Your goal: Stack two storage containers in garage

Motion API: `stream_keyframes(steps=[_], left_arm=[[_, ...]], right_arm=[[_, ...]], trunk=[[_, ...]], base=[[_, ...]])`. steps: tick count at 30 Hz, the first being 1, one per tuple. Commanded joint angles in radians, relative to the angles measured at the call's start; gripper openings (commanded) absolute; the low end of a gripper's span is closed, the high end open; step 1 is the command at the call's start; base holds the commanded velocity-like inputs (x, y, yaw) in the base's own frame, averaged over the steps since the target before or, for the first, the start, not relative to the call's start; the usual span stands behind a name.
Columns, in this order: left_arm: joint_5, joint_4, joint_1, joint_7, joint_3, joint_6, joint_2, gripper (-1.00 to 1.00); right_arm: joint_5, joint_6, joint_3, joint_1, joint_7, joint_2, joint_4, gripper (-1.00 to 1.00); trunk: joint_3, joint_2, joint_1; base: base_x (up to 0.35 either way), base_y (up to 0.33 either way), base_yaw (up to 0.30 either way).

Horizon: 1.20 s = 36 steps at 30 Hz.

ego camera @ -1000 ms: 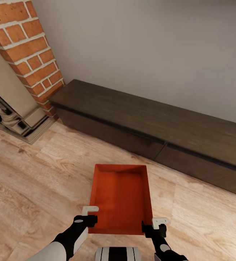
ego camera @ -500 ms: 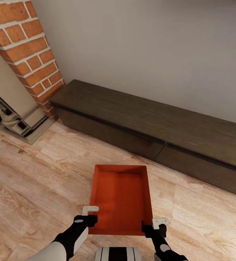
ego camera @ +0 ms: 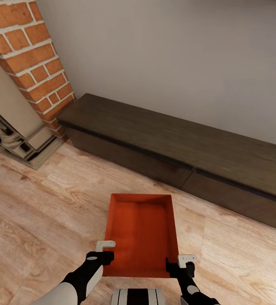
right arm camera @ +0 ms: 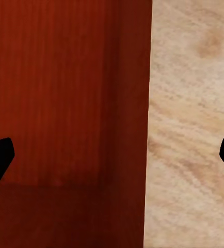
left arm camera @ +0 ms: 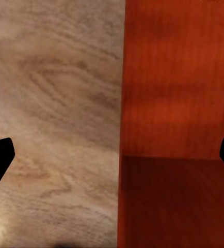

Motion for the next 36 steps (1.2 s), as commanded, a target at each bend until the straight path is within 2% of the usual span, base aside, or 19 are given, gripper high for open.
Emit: stream_keyframes(steps=[1,36], left_arm=[[0.01,-0.002,0.0,0.007,-0.009,0.005,0.001,1.0],[0.01,-0.004,0.0,0.008,-0.009,0.005,-0.001,1.0]], right_arm=[[-0.01,-0.003,0.009,-0.001,-0.003,0.0,0.001,1.0],[-0.013,-0.031,0.007,-0.001,-0.003,-0.005,0.002,1.0]], trunk=[[-0.001,0.0,0.0],[-0.001,0.0,0.0]], base=[[0.033,0.0,0.0],[0.002,0.0,0.0]])
